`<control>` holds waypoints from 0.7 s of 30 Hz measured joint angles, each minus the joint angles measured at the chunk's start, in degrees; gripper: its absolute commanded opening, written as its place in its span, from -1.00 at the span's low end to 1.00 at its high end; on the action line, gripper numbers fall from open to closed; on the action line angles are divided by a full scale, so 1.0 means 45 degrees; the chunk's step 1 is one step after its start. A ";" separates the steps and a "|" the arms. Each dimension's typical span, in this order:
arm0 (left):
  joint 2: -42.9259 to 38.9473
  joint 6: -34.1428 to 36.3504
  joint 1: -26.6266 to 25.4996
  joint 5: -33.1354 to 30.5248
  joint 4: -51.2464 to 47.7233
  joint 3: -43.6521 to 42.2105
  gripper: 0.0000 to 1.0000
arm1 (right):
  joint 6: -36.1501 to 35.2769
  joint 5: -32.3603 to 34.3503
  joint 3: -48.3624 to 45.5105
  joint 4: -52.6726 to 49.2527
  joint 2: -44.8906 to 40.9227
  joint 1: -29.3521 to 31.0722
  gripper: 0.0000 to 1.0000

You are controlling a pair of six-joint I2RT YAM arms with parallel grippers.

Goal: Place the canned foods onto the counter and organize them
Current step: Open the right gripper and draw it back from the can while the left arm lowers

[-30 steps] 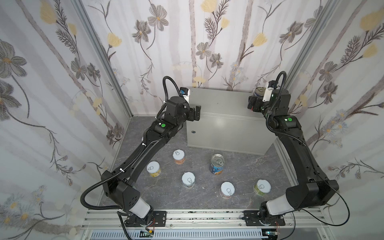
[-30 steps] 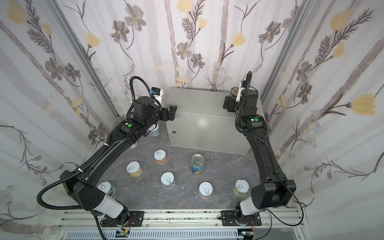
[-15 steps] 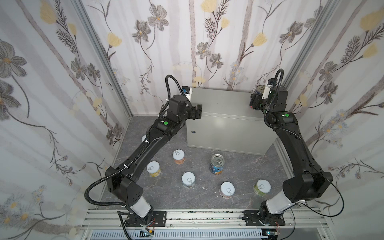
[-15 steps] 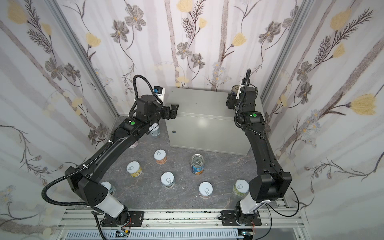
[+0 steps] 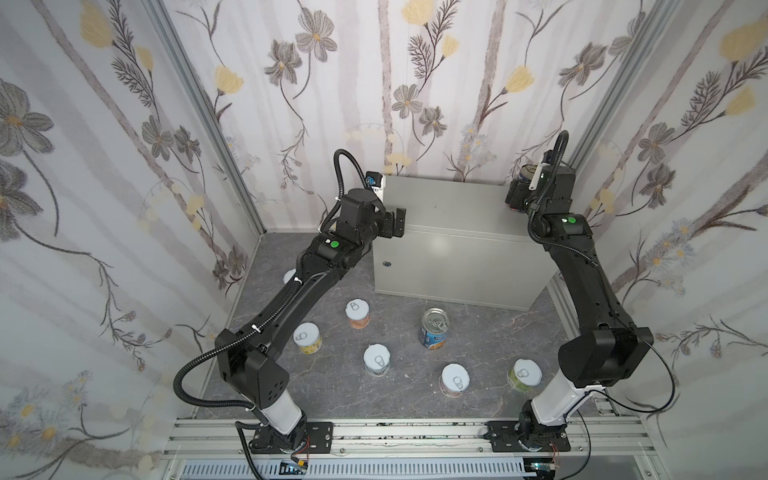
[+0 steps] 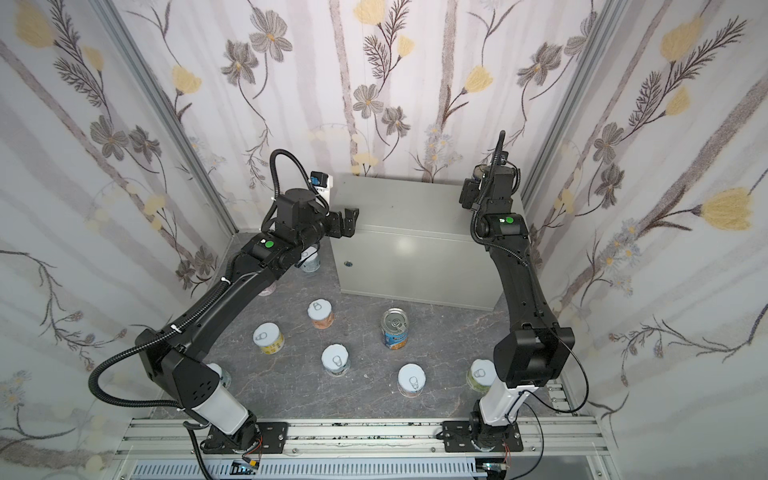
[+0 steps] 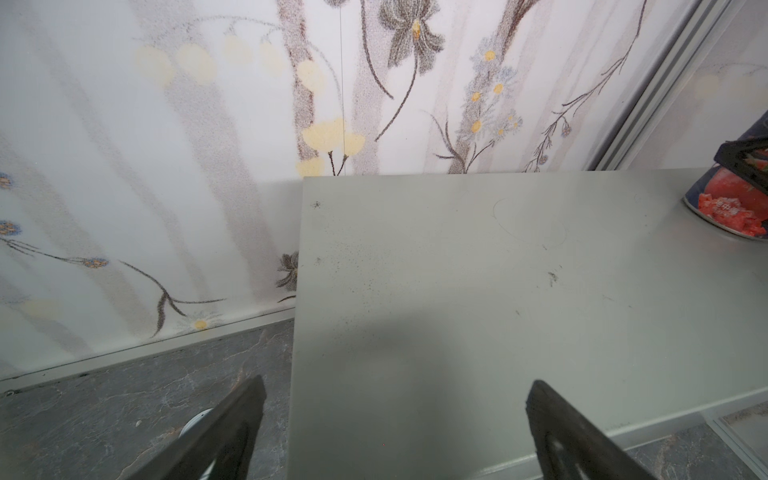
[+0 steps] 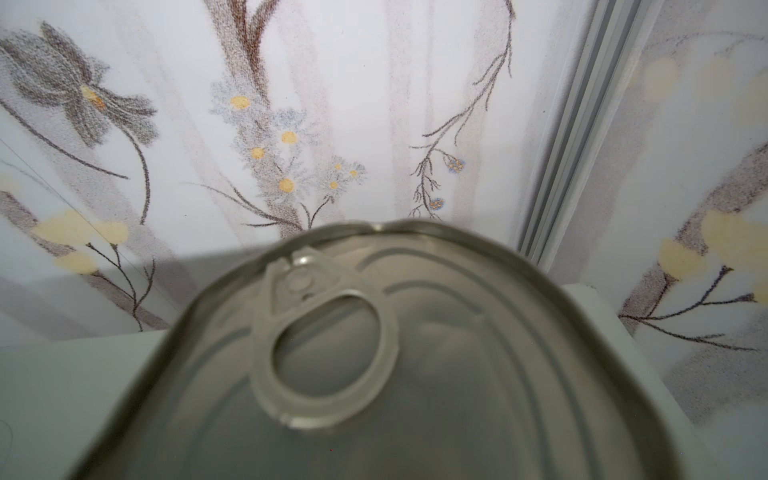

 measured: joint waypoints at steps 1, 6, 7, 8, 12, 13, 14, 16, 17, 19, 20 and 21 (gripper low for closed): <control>0.0034 0.0000 0.0000 0.0010 0.0000 0.0010 1.00 | 0.0000 0.0024 0.0015 0.0029 0.0034 -0.0034 0.28; 0.0170 0.0000 0.0000 0.0092 -0.0005 0.0107 1.00 | -0.0005 0.0355 0.0083 0.0374 0.0277 -0.0355 0.27; 0.0185 0.0000 0.0000 0.0092 -0.0010 0.0117 1.00 | -0.0005 0.0413 0.0087 0.0437 0.0325 -0.0418 0.26; 0.0189 0.0000 0.0000 0.0092 -0.0010 0.0121 1.00 | -0.0010 0.0461 0.0102 0.0491 0.0364 -0.0471 0.26; 0.0287 0.0000 -0.0005 0.0121 -0.0010 0.0155 1.00 | -0.0010 0.0549 0.0112 0.0738 0.0500 -0.0748 0.26; 0.0306 0.0000 0.0000 0.0146 -0.0015 0.0165 1.00 | -0.0010 0.0583 0.0112 0.0797 0.0525 -0.0792 0.26; 0.0316 0.0000 0.0000 0.0146 -0.0010 0.0175 1.00 | -0.0010 0.0593 0.0117 0.0850 0.0554 -0.0835 0.25; 0.0321 0.0000 0.0000 0.0189 -0.0010 0.0189 1.00 | -0.0010 0.0602 0.0136 0.0976 0.0622 -0.0879 0.25; 0.0321 0.0000 -0.0005 0.0185 -0.0005 0.0199 1.00 | -0.0015 0.0622 0.0155 0.1001 0.0651 -0.0879 0.25; 0.0325 -0.0005 -0.0015 0.0185 -0.0005 0.0223 1.00 | -0.0015 0.0627 0.0228 0.1005 0.0724 -0.0879 0.24; 0.0325 -0.0005 -0.0024 0.0185 -0.0005 0.0223 1.00 | -0.0010 0.0622 0.0243 0.1025 0.0748 -0.0879 0.24; 0.0325 -0.0005 -0.0024 0.0185 -0.0005 0.0223 1.00 | -0.0010 0.0622 0.0248 0.1049 0.0753 -0.0879 0.24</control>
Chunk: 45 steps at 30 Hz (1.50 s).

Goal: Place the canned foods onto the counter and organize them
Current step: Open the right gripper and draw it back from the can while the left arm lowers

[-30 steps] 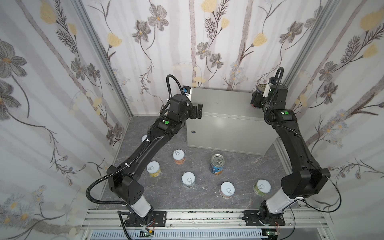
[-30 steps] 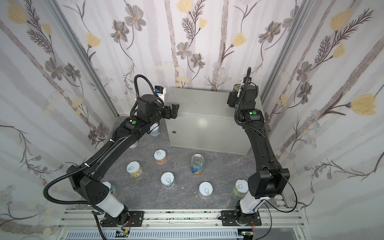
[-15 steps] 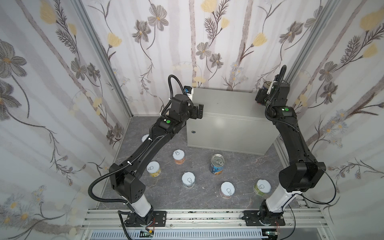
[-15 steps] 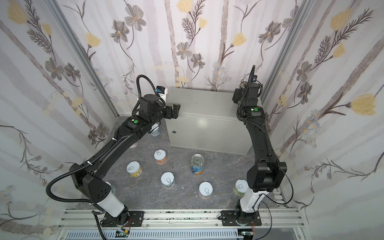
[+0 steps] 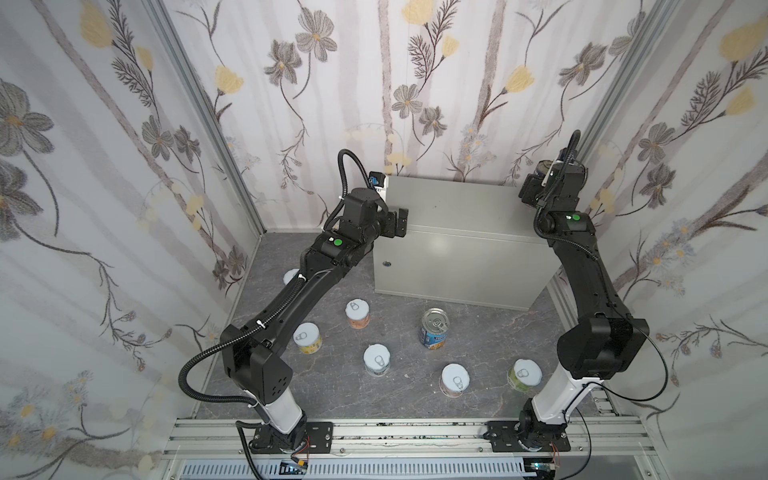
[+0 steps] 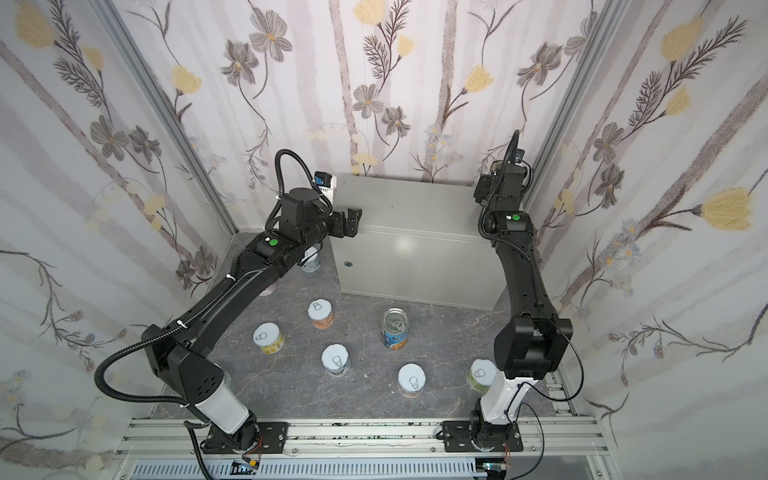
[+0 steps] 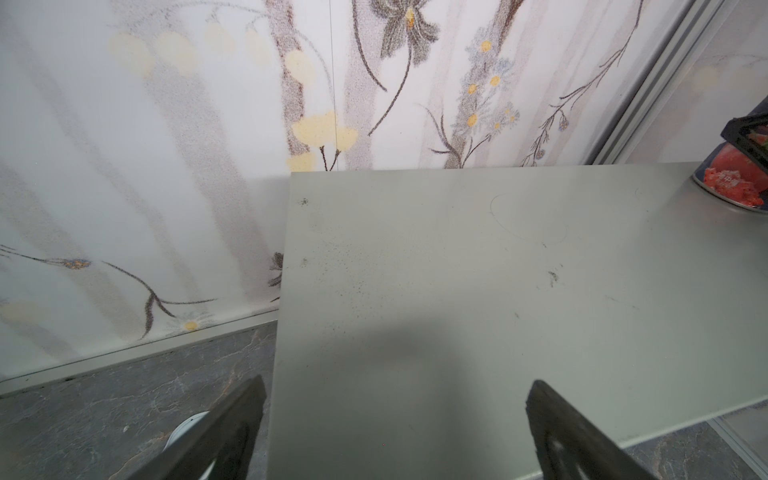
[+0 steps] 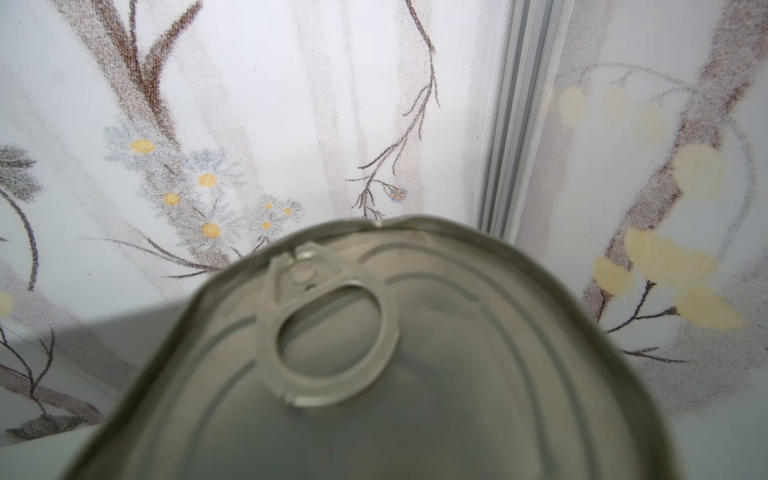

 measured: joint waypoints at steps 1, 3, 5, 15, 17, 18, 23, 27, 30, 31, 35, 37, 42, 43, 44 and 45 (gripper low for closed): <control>0.0000 0.0000 0.0000 0.0000 0.0000 0.0000 1.00 | 0.0000 -0.0010 0.0005 0.0000 0.0000 0.0000 0.28; 0.0000 0.0000 0.0000 0.0000 -0.0005 0.0000 1.00 | 0.0000 -0.0034 0.0010 -0.0005 0.0000 0.0000 0.41; 0.0000 0.0000 0.0000 0.0000 -0.0005 0.0000 1.00 | 0.0000 -0.0039 0.0019 -0.0024 0.0000 0.0005 0.63; -0.0078 0.0000 -0.0005 0.0005 -0.0005 0.0000 1.00 | 0.0112 -0.0374 0.0010 -0.1200 -0.0248 0.0029 0.99; -0.0170 -0.0005 -0.0010 0.0005 0.0000 -0.0029 1.00 | 0.0112 -0.0374 0.0010 -0.1239 -0.0413 0.0029 0.99; -0.0238 -0.0005 -0.0010 0.0005 -0.0005 -0.0063 1.00 | 0.0112 -0.0379 0.0010 -0.1253 -0.0505 0.0029 0.99; -0.0724 -0.0117 -0.0034 0.0000 -0.0010 -0.0398 1.00 | 0.0117 -0.0423 -0.0078 -0.1307 -0.1049 0.0078 0.99; -0.1229 -0.0204 -0.0083 -0.0044 0.0015 -0.0772 1.00 | 0.0121 -0.0418 -0.0427 -0.1297 -0.1778 0.0146 0.99; -0.1690 -0.0287 -0.0175 -0.0117 0.0039 -0.1273 1.00 | 0.0214 -0.0413 -0.0981 -0.1326 -0.2467 0.0185 0.99; -0.1821 -0.0296 -0.0199 -0.0146 0.0034 -0.1404 1.00 | 0.0219 -0.0408 -0.1224 -0.1316 -0.2735 0.0185 0.99; -0.2521 -0.0486 -0.0379 -0.0253 0.0039 -0.2186 1.00 | 0.0262 -0.0393 -0.2200 -0.1316 -0.3808 0.0209 0.99; -0.2919 -0.0539 -0.0520 -0.0355 0.0044 -0.2618 1.00 | 0.0355 -0.0374 -0.2871 -0.1438 -0.4658 0.0243 0.99; -0.3929 -0.0627 -0.1035 -0.0695 0.0073 -0.3745 1.00 | 0.0389 -0.0413 -0.3954 -0.1656 -0.6280 0.0364 0.99; -0.4148 -0.0636 -0.1156 -0.0763 0.0102 -0.3988 1.00 | 0.0461 -0.0486 -0.4265 -0.1710 -0.6611 0.0393 0.99; -0.4401 -0.0685 -0.1282 -0.0850 0.0121 -0.4284 1.00 | 0.0471 -0.0510 -0.4566 -0.1807 -0.6936 0.0461 0.99; -0.4595 -0.0743 -0.1389 -0.0923 0.0121 -0.4503 1.00 | 0.0534 -0.0544 -0.4847 -0.1909 -0.7247 0.0544 0.99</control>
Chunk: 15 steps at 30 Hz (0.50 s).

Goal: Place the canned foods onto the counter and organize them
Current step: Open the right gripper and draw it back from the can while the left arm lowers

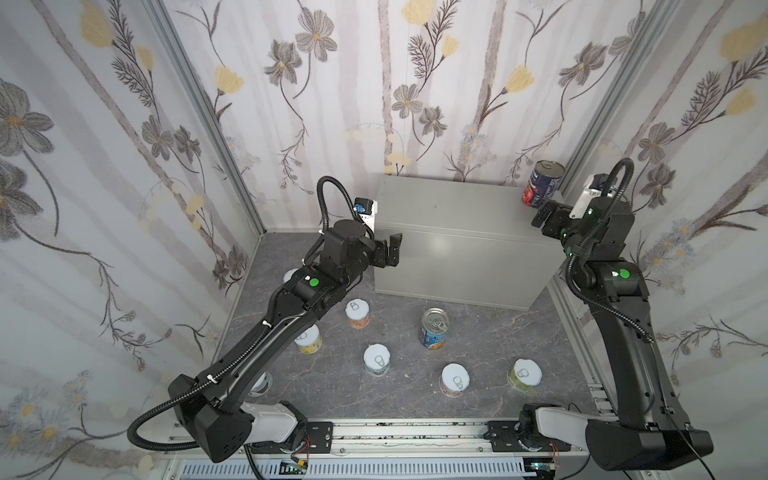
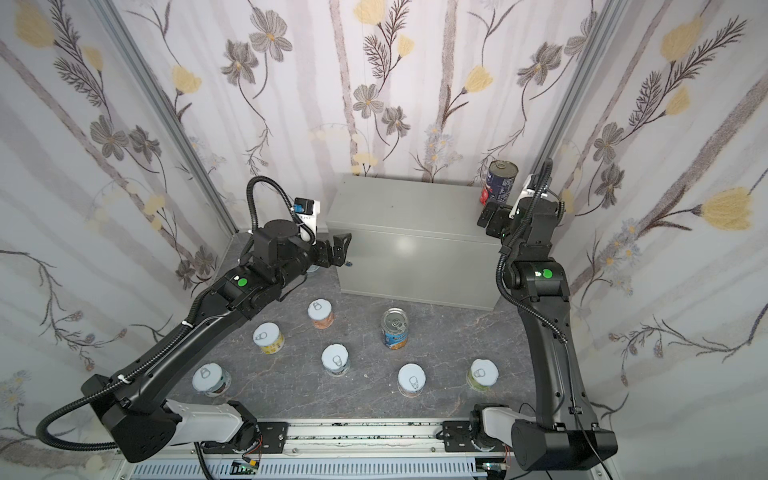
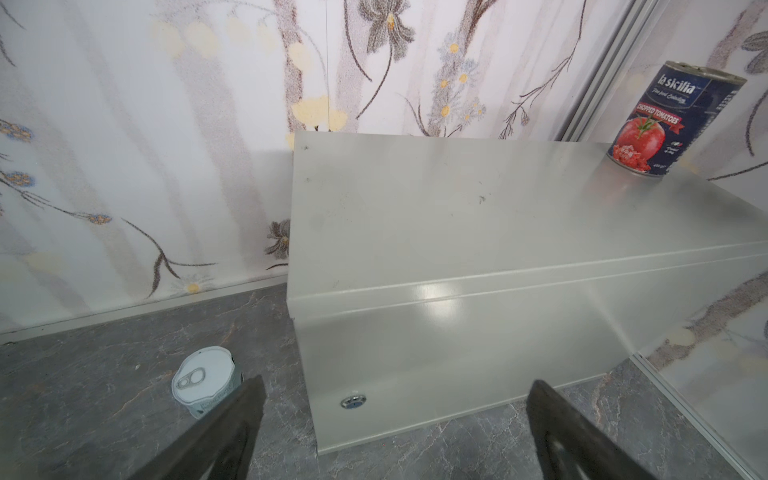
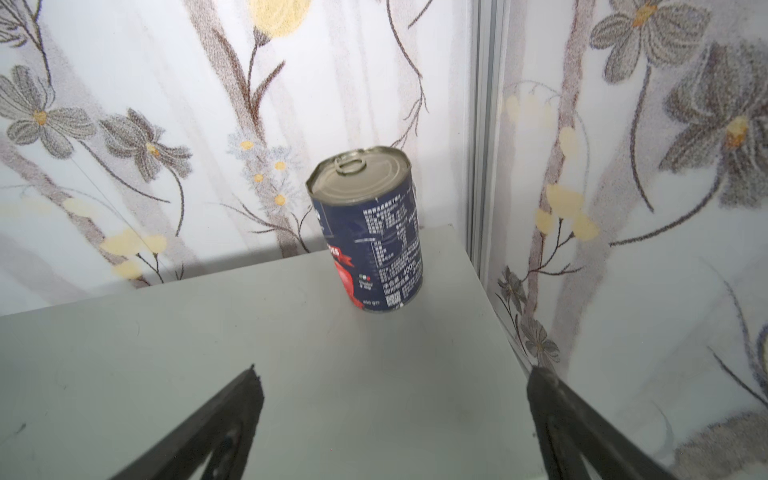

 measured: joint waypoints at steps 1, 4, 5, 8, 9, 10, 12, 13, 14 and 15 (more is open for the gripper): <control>-0.0233 -0.0097 -0.0126 -0.0063 0.0005 -0.0272 1.00 | 0.0058 -0.0151 -0.0296 -0.0083 -0.0355 0.0107 0.99; -0.0860 -0.0282 -0.0525 -0.0321 0.0015 -0.1059 1.00 | 0.0155 -0.0306 -0.1049 -0.0364 -0.1389 0.0486 0.99; -0.1001 -0.0345 -0.0597 -0.0359 -0.0005 -0.1190 1.00 | 0.0165 -0.0311 -0.1214 -0.0427 -0.1637 0.0593 0.99; -0.1603 -0.0563 -0.1015 -0.0665 0.0068 -0.1967 1.00 | 0.0369 -0.0423 -0.2186 -0.0612 -0.2652 0.1205 0.99; -0.1773 -0.0680 -0.1185 -0.0801 0.0053 -0.2249 1.00 | 0.0389 -0.0515 -0.2409 -0.0699 -0.2905 0.1413 0.99; -0.1885 -0.0767 -0.1336 -0.0899 0.0044 -0.2429 1.00 | 0.0393 -0.0549 -0.2735 -0.0661 -0.3196 0.1681 0.99; -0.2108 -0.0913 -0.1681 -0.1093 0.0049 -0.2803 1.00 | 0.0495 -0.0563 -0.3322 -0.0821 -0.3716 0.2108 0.99; -0.2225 -0.1010 -0.1870 -0.1234 0.0058 -0.3016 1.00 | 0.0549 -0.0573 -0.3619 -0.0923 -0.3978 0.2331 0.99; -0.2331 -0.1107 -0.2045 -0.1375 0.0068 -0.3245 1.00 | 0.0593 -0.0573 -0.3929 -0.0991 -0.4240 0.2569 0.99; -0.2409 -0.1156 -0.2176 -0.1486 0.0073 -0.3439 1.00 | 0.0651 -0.0573 -0.4187 -0.1049 -0.4449 0.2754 0.99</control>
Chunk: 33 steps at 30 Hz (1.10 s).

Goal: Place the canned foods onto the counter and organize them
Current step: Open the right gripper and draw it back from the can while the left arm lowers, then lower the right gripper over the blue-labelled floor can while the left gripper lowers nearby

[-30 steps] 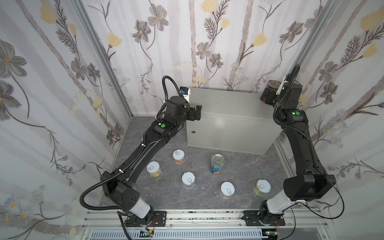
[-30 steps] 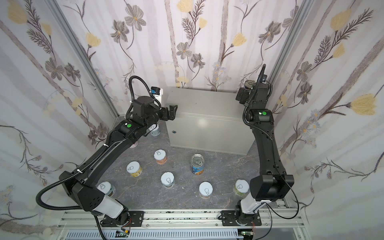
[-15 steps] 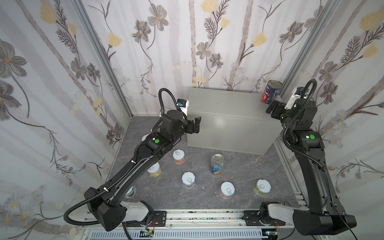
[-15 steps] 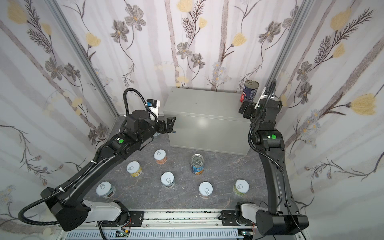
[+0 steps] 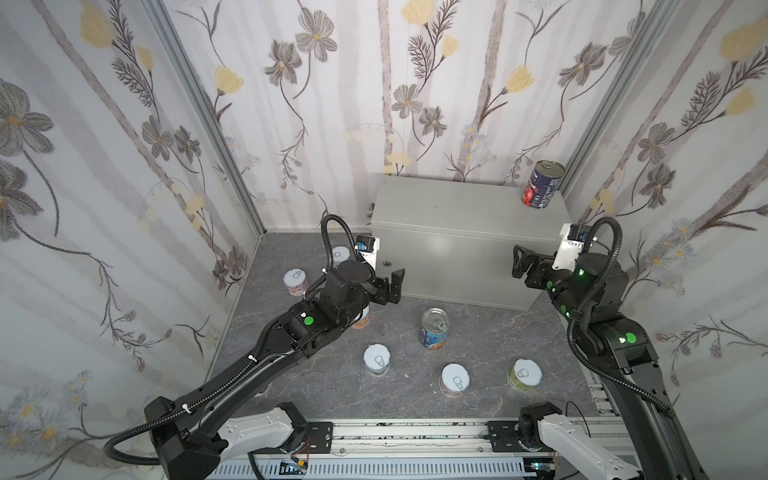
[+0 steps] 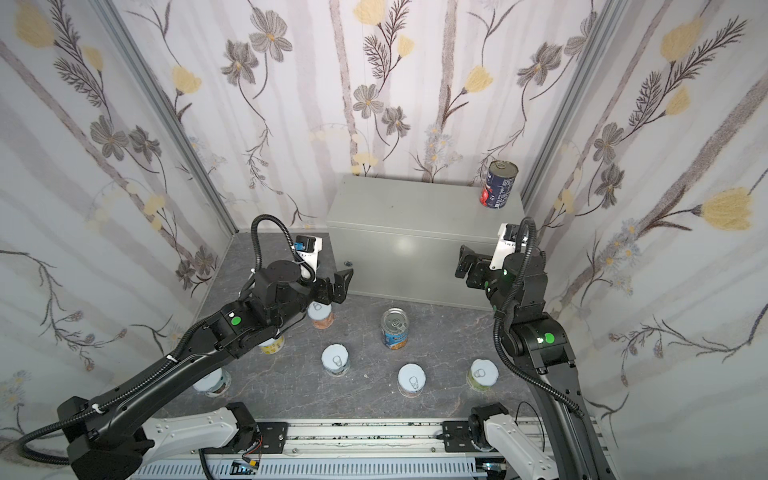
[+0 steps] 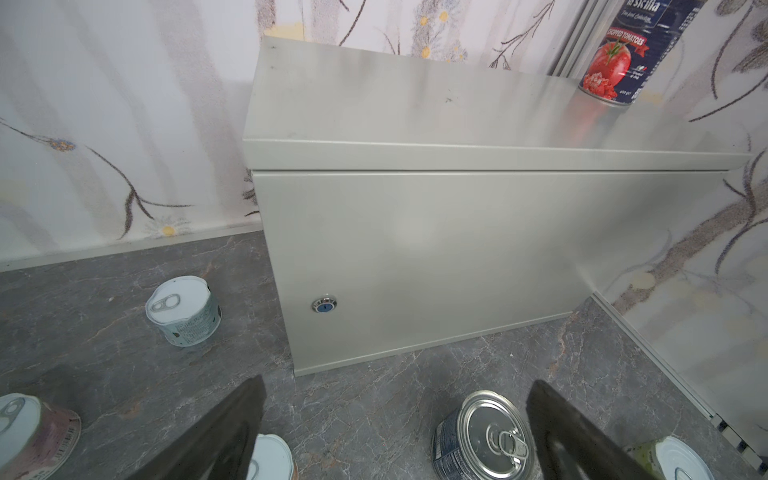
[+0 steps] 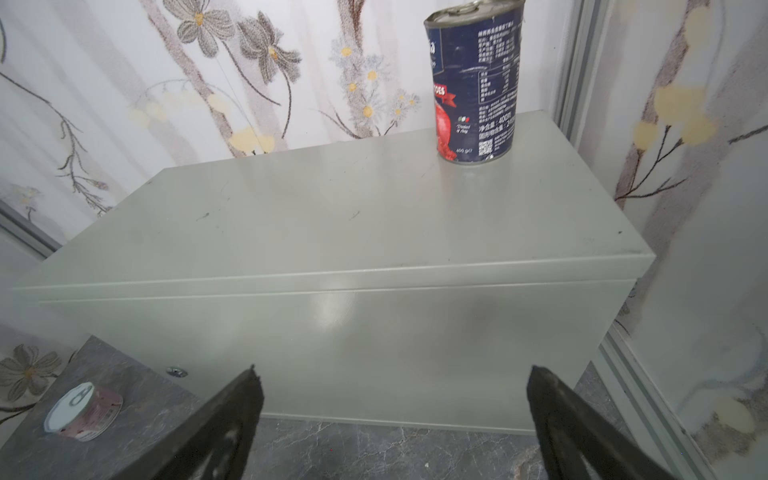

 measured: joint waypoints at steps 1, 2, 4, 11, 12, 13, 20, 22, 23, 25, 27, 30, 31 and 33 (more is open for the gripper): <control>-0.0078 -0.0087 -0.0141 -0.0141 -0.0015 -0.0228 1.00 | 0.0078 -0.0015 -0.0325 0.0000 -0.0248 0.0233 0.99; -0.0141 -0.0199 -0.0257 -0.0262 0.0000 -0.0452 1.00 | 0.0097 -0.0010 -0.0665 -0.0005 -0.0471 0.0442 0.99; -0.0233 -0.0398 -0.0461 -0.0481 -0.0005 -0.0840 1.00 | 0.0185 -0.0058 -0.1316 -0.0015 -0.0831 0.0874 0.99; -0.0364 -0.1054 -0.1117 -0.1093 0.0136 -0.2176 1.00 | 0.0282 -0.0257 -0.3254 -0.0010 -0.1962 0.2336 0.99; -0.0384 -0.1132 -0.1146 -0.1137 0.0189 -0.2404 1.00 | 0.0345 -0.0257 -0.3555 0.0053 -0.2127 0.2579 0.99; -0.0427 -0.1263 -0.1166 -0.1161 0.0277 -0.2657 1.00 | 0.0408 -0.0267 -0.3861 0.0058 -0.2273 0.2832 0.99; -0.0466 -0.1787 -0.1185 -0.1239 0.0656 -0.4027 1.00 | 0.1015 -0.0311 -0.6178 0.0593 -0.2812 0.4828 0.99; -0.0403 -0.1914 -0.1190 -0.1239 0.0816 -0.4299 1.00 | 0.1234 -0.0248 -0.6659 0.0797 -0.2817 0.5251 0.99; -0.0374 -0.1962 -0.1190 -0.1239 0.0913 -0.4444 1.00 | 0.1302 -0.0238 -0.6873 0.0971 -0.2827 0.5425 0.99; -0.0340 -0.2045 -0.1185 -0.1239 0.1073 -0.4736 1.00 | 0.1515 -0.0189 -0.7266 0.1341 -0.2701 0.5746 0.99; -0.0330 -0.2093 -0.1190 -0.1234 0.1248 -0.5042 1.00 | 0.1617 -0.0194 -0.7553 0.1705 -0.2487 0.5926 0.99; -0.0350 -0.2171 -0.1185 -0.1200 0.1593 -0.5440 1.00 | 0.1841 -0.0204 -0.7849 0.2244 -0.2001 0.6173 0.99; -0.0374 -0.2225 -0.1190 -0.1185 0.1705 -0.5629 1.00 | 0.1870 -0.0223 -0.7922 0.2370 -0.1812 0.6261 0.99; -0.0393 -0.2331 -0.1185 -0.1151 0.1807 -0.5935 1.00 | 0.1938 -0.0253 -0.8043 0.2642 -0.1496 0.6407 1.00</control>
